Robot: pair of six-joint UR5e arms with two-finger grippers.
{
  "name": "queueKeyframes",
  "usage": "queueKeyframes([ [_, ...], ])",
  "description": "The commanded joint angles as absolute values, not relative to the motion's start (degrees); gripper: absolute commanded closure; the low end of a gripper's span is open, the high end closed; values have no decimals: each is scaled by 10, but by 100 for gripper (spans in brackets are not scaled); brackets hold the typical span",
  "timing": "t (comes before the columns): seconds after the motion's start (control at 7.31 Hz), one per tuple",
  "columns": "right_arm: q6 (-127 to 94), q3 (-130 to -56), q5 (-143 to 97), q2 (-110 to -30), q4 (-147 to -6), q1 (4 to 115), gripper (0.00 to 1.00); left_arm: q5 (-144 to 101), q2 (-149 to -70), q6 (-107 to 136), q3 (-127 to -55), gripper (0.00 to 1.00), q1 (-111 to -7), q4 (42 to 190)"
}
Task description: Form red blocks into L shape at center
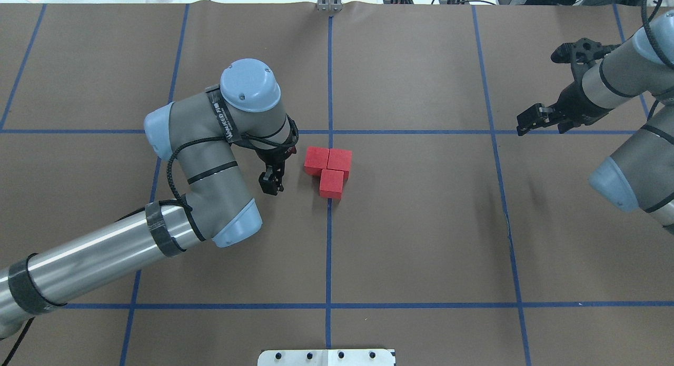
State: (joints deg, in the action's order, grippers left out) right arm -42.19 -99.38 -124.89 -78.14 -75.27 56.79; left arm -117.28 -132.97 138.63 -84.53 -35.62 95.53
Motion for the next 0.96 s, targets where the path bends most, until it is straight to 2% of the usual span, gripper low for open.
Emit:
queueKeyframes([
  [0.0, -422, -997, -1249, -781, -752, 569, 1, -1198, -1220, 1314, -988, 0, -388, 935],
  [0.27, -416, -996, -1249, -784, -752, 576, 1, -1200, -1069, 1155, -1131, 0, -438, 936],
  [0.41, -413, -1000, -1253, -794, -752, 603, 1, -1219, -1005, 1055, -1161, 0, -481, 937],
  [0.82, -354, -1034, -1331, -858, -756, 714, 1, -1311, -878, 716, -1167, 0, -668, 942],
])
